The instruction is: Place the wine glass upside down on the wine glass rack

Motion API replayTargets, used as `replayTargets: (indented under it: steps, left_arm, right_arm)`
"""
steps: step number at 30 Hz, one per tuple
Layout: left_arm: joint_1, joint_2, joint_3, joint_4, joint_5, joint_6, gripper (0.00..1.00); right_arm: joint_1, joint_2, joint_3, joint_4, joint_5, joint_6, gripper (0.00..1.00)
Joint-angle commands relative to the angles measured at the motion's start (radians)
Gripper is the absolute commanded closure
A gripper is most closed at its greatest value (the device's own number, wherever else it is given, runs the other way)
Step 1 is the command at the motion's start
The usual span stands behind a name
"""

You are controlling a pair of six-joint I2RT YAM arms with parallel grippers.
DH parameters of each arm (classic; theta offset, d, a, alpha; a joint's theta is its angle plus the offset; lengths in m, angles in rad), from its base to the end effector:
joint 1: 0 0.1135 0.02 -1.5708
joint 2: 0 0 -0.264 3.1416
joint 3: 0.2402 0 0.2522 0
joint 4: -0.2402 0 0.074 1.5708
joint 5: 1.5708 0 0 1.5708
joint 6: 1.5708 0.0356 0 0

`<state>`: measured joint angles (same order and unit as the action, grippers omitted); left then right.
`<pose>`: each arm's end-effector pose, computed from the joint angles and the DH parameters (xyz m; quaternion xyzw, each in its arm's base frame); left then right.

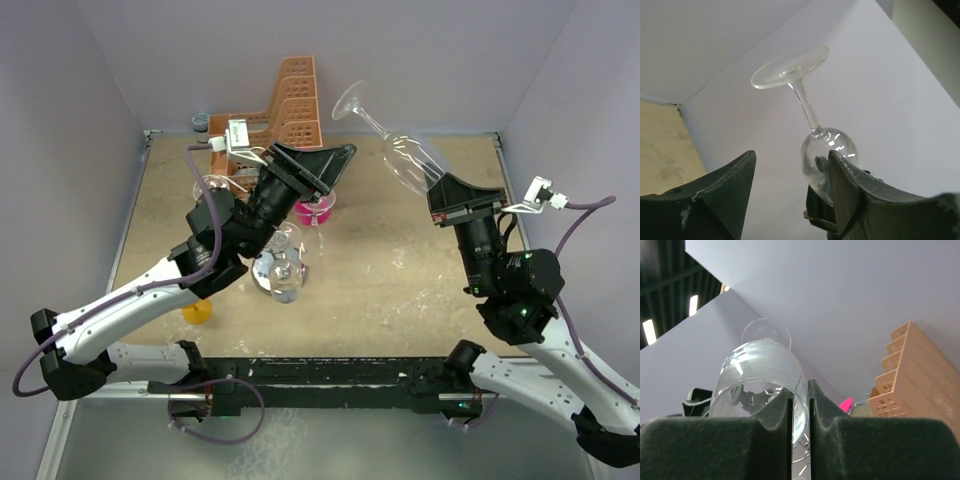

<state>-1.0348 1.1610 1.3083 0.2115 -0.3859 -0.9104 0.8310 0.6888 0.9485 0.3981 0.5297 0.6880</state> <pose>0.1384 -0.2068 0.4885 -0.1226 0.5677 -0.6051 0.5445 0.0945 0.0768 0.4662 0.2040 0.4411 0.5128 0.7077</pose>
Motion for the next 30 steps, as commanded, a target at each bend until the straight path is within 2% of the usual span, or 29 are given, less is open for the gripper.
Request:
replayTargets:
  steps: [1, 6, 11, 14, 19, 24, 27, 30]
  left_arm:
    - [0.001, 0.034, -0.005, 0.228, -0.004, -0.086, 0.42]
    - [0.002, 0.086, -0.011, 0.349, 0.028, -0.116, 0.40]
    - [0.001, 0.119, 0.022, 0.356, 0.047, -0.141, 0.42]
    - [0.001, 0.131, 0.020, 0.384, 0.063, -0.154, 0.51]
    - [0.002, 0.128, 0.016, 0.396, 0.079, -0.145, 0.74]
    - [0.001, 0.115, 0.006, 0.418, 0.082, -0.114, 0.81]
    - [0.001, 0.112, 0.012, 0.427, 0.107, -0.077, 1.00]
    - [0.002, 0.101, 0.019, 0.409, 0.100, -0.026, 1.00]
  right_arm:
    - [0.002, -0.030, -0.027, 0.200, -0.100, 0.073, 1.00]
    - [0.002, -0.031, -0.066, 0.231, -0.148, 0.106, 1.00]
    - [0.002, -0.031, -0.083, 0.249, -0.187, 0.125, 1.00]
    - [0.002, -0.026, -0.094, 0.263, -0.203, 0.134, 1.00]
    - [0.003, -0.009, -0.097, 0.263, -0.226, 0.150, 1.00]
    - [0.002, 0.004, -0.103, 0.265, -0.254, 0.156, 1.00]
    - [0.002, 0.005, -0.106, 0.258, -0.261, 0.156, 1.00]
    - [0.002, 0.000, -0.106, 0.234, -0.261, 0.155, 0.98]
